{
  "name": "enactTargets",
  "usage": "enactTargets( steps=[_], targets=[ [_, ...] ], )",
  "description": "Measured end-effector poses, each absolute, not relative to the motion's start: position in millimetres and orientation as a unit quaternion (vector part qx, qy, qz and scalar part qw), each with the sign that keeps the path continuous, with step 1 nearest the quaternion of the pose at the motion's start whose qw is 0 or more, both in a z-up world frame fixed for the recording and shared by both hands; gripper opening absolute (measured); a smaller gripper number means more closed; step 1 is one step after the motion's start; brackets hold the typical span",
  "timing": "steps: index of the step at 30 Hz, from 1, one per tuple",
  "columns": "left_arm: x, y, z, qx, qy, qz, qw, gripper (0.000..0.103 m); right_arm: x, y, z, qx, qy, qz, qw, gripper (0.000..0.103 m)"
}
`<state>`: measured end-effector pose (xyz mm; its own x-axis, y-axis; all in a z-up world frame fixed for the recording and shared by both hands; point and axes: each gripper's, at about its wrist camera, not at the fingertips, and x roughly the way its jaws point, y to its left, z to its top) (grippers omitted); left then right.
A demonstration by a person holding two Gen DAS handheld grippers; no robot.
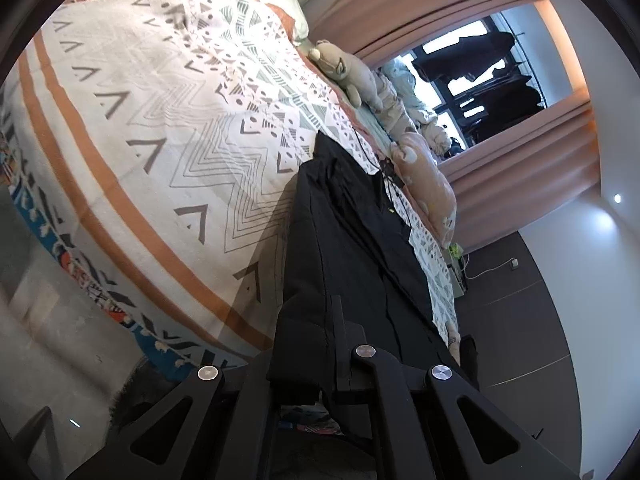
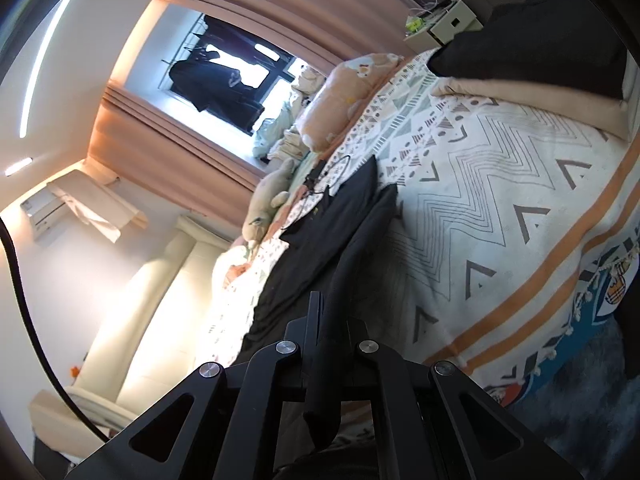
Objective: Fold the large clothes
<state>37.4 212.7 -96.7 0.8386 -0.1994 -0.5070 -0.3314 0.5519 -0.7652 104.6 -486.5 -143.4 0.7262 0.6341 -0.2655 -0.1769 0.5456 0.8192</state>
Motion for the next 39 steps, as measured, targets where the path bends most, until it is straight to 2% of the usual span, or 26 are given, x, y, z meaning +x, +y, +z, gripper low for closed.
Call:
enactTargets(
  steps=[14,22,30,39],
  targets=[
    [-28,211,-19,-0.469,0.238,0.037,0.85,0.002,50,-493,-72,0.405,0.233,0.277,0.84,0.004],
    [-42,217,27,-0.475,0.186,0.027,0.859,0.002,38,-492,-25,0.394,0.194,0.299,0.847,0.004],
    [-19,223,55,-0.47,0.165,0.015,0.867,0.002,68,-486,-9,0.395,0.185,0.297,0.849,0.004],
    [54,233,72,-0.455,0.157,0.015,0.876,0.002,137,-471,3,0.394,0.18,0.287,0.854,0.004]
  ],
)
